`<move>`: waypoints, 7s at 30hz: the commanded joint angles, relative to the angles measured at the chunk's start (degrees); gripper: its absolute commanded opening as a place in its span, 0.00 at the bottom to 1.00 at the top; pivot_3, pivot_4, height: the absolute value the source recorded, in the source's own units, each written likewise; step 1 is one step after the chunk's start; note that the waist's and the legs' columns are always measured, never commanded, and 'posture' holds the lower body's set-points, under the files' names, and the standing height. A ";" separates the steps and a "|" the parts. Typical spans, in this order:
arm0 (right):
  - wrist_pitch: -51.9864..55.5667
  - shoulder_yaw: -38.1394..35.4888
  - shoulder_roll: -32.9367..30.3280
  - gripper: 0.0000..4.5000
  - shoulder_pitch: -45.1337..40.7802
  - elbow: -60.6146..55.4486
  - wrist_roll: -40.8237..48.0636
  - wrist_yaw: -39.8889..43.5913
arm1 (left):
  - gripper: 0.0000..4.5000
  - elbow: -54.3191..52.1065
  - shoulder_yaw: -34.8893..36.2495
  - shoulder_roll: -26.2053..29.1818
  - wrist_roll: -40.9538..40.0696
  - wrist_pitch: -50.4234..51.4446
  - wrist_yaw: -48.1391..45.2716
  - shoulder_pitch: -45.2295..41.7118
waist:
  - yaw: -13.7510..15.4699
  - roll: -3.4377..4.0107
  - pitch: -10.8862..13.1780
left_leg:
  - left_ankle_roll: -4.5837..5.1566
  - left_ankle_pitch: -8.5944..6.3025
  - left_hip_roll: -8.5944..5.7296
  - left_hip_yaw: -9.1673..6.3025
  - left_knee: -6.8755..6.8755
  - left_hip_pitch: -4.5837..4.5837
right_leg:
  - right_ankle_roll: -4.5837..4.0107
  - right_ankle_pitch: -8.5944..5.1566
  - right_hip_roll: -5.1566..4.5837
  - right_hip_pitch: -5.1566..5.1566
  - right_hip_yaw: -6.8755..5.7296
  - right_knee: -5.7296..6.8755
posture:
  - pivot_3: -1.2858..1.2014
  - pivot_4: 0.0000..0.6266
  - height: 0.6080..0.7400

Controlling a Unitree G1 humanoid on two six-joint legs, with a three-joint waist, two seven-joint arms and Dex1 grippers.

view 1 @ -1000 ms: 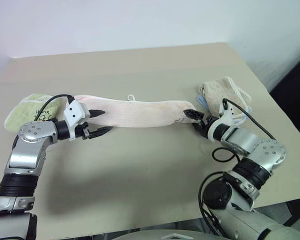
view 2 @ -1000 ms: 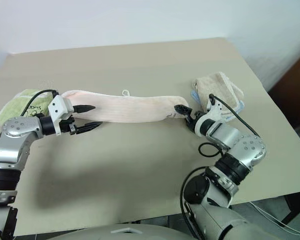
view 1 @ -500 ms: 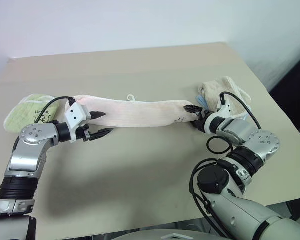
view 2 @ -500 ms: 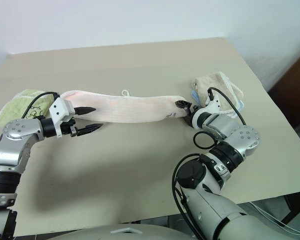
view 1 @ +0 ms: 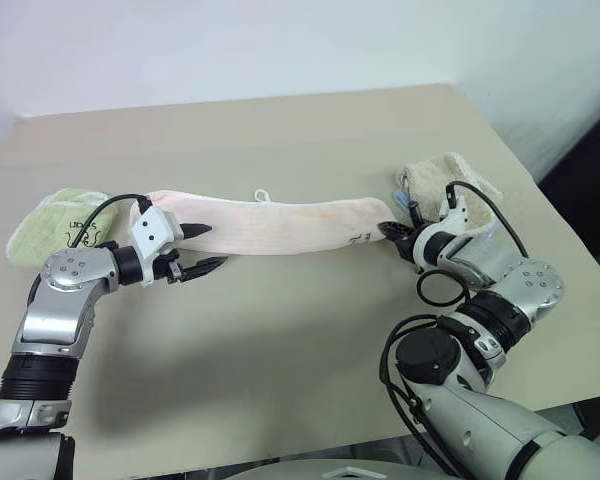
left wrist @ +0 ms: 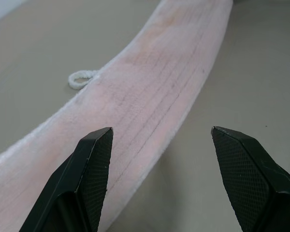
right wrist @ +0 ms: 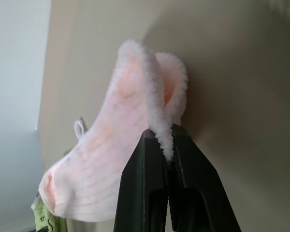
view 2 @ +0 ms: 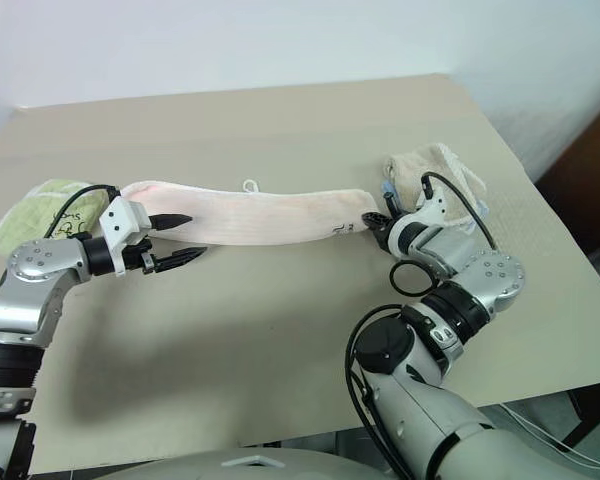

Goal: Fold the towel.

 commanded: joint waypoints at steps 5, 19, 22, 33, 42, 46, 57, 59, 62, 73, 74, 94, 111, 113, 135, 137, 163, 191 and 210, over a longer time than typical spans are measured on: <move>-2.00 19.84 -16.31 0.01 3.62 -4.92 1.60 14.06 | 0.76 -0.44 1.48 0.58 0.27 -1.28 0.41 0.78 | -0.12 0.02 0.02 | 0.10 -0.06 -0.01 0.01 -0.04 -0.06 | -0.09 -0.16 -0.02 0.00 -0.02 -0.11 | 0.52 0.24 0.93; -27.58 70.71 -25.28 0.01 3.07 -4.84 -7.89 44.22 | 0.76 0.23 0.01 -1.06 1.29 -1.72 1.18 -0.85 | -1.39 -0.02 0.04 | 0.14 -0.08 0.07 0.01 -0.10 -0.11 | 0.15 -0.08 0.05 0.01 -0.05 -0.37 | 0.52 0.24 0.93; -33.96 78.49 -22.85 0.01 2.44 -0.76 -12.79 47.03 | 0.76 -0.31 0.10 -1.38 1.35 -1.66 1.63 -0.50 | -1.29 -0.03 0.04 | 0.14 -0.08 0.06 0.01 -0.10 -0.17 | 0.14 -0.06 0.03 0.01 -0.08 -0.48 | 0.52 0.24 0.93; -36.77 74.55 -17.73 0.40 2.57 2.51 -12.57 50.27 | 0.76 -4.99 2.23 -1.12 0.27 -0.11 4.19 4.38 | -0.78 -0.02 0.04 | 0.12 -0.10 -0.03 -0.04 -0.12 -0.98 | 0.04 0.04 -0.18 -0.75 -0.09 -0.51 | 0.52 0.24 0.93; -42.02 71.00 -19.93 0.99 7.80 -6.36 -13.41 50.45 | 0.76 -11.95 8.22 -4.92 -8.08 8.87 10.38 7.20 | -0.45 -0.03 0.03 | 0.12 -0.10 -0.03 -0.05 -0.14 -0.97 | 0.03 0.05 -0.18 -0.75 -0.09 -0.51 | 0.52 0.24 0.93; -51.13 73.42 -21.47 0.89 10.97 0.58 -19.74 50.95 | 0.76 -14.97 13.70 -10.11 -14.51 18.15 20.28 6.75 | 0.19 -0.04 0.02 | 0.11 -0.10 -0.04 -0.05 -0.10 -0.91 | 0.03 0.05 -0.11 -0.68 -0.10 -0.50 | 0.52 0.24 0.93; -71.46 81.50 -18.05 0.32 12.87 22.50 -34.31 52.51 | 0.76 -28.22 20.73 -21.35 -29.56 34.00 41.85 11.29 | -0.02 -0.08 0.00 | 0.10 -0.09 -0.03 -0.05 -0.04 -0.34 | 0.08 0.09 0.01 -0.08 -0.08 -0.52 | 0.52 0.24 0.93; -72.31 80.21 -18.42 0.32 13.20 20.61 -34.11 53.04 | 0.76 -29.71 22.24 -22.54 -31.99 35.65 45.48 12.33 | -0.01 -0.08 0.00 | 0.10 -0.10 -0.03 -0.06 -0.04 0.01 | 0.06 0.07 0.01 0.31 -0.08 -0.60 | 0.52 0.24 0.93; -72.62 77.87 -19.36 0.32 13.31 16.12 -32.75 54.10 | 0.76 -31.56 23.83 -24.06 -34.94 38.06 50.81 14.19 | 0.17 -0.08 0.00 | 0.09 -0.10 -0.02 -0.10 -0.02 0.12 | 0.03 0.06 0.01 0.49 -0.09 -0.67 | 0.52 0.24 0.93; -71.54 73.17 -23.28 0.31 12.06 6.59 -30.19 58.37 | 0.95 -27.96 28.21 -29.28 -48.18 43.48 69.15 14.31 | 0.34 -0.09 0.00 | 0.09 -0.10 -0.02 -0.11 -0.02 0.11 | 0.03 0.06 0.05 0.50 -0.10 -0.73 | 0.52 0.24 0.93; -71.62 72.87 -23.35 0.31 11.78 6.57 -30.26 58.29 | 0.98 -26.93 28.41 -29.54 -49.86 43.70 70.48 13.46 | 0.34 -0.09 0.00 | 0.09 -0.10 -0.02 -0.11 -0.02 0.11 | 0.03 0.06 0.05 0.50 -0.10 -0.73 | 0.52 0.24 0.93; -64.48 68.80 -25.30 0.31 17.62 -7.69 -26.37 57.22 | 0.90 -4.68 23.32 -32.80 -56.20 44.15 77.25 -4.15 | 2.02 -0.08 -0.02 | 0.09 -0.10 -0.04 -0.35 0.09 0.22 | -0.13 -0.03 -0.02 0.92 -0.46 -0.92 | 0.52 0.24 0.93; -62.18 68.97 -27.18 0.31 23.83 -11.32 -26.45 56.12 | 0.01 -4.51 26.00 -25.21 -51.16 37.39 69.33 -7.73 | 1.58 -0.09 0.00 | 0.09 -0.12 -0.04 -0.42 -0.02 0.10 | -0.13 -0.04 -0.04 0.81 -0.57 -1.03 | 0.52 0.24 0.93; -62.11 68.92 -27.64 0.31 24.64 -11.17 -26.61 56.02 | 0.01 -5.27 26.34 -21.71 -48.92 35.40 66.33 -8.95 | 1.60 -0.10 0.01 | 0.08 -0.12 -0.04 -0.42 -0.02 0.09 | -0.13 -0.04 -0.04 0.79 -0.57 -1.04 | 0.52 0.24 0.93; -61.50 69.68 -27.11 0.31 28.51 -12.98 -27.04 53.21 | 0.11 -12.61 -18.13 -2.53 2.31 13.75 23.92 -6.78 | 1.74 -0.08 0.03 | -0.03 -0.02 0.06 -0.18 -0.77 -0.60 | 0.01 0.06 0.08 -0.35 -0.34 -1.12 | 0.52 0.24 0.93; -61.18 69.77 -26.98 0.31 28.73 -13.55 -27.01 53.06 | 0.22 -11.78 -17.12 -3.50 2.76 13.49 23.44 -6.86 | 1.73 -0.08 0.02 | -0.03 -0.01 0.05 -0.18 -0.73 -0.63 | 0.02 0.06 0.06 -0.35 -0.35 -1.11 | 0.52 0.24 0.93; -60.40 71.21 -26.04 0.31 25.76 -13.64 -26.56 54.98 | 0.95 -15.03 0.91 -1.90 2.40 15.19 21.08 4.87 | 1.72 -0.09 0.02 | -0.02 -0.01 0.03 -0.18 -0.64 -0.23 | 0.04 0.06 0.03 -0.01 -0.36 -0.95 | 0.52 0.24 0.93; -68.50 78.83 -1.62 0.00 -0.28 31.40 -29.90 55.58 | 0.01 2.35 -2.94 -6.46 8.92 10.65 23.74 -2.73 | 0.00 -0.08 -0.01 | -0.18 0.07 0.00 -0.15 -0.74 0.11 | 0.03 0.10 0.07 0.09 -0.27 -0.62 | 0.52 0.24 0.93; -66.82 74.47 -8.33 0.00 7.80 14.08 -28.97 58.44 | 0.04 -6.54 16.98 -10.97 -17.37 21.71 21.30 -7.58 | -0.04 -0.06 -0.05 | -0.30 0.13 -0.08 -0.18 -0.70 0.09 | 0.03 0.09 -0.03 -0.13 -0.15 -0.06 | 0.52 0.24 0.93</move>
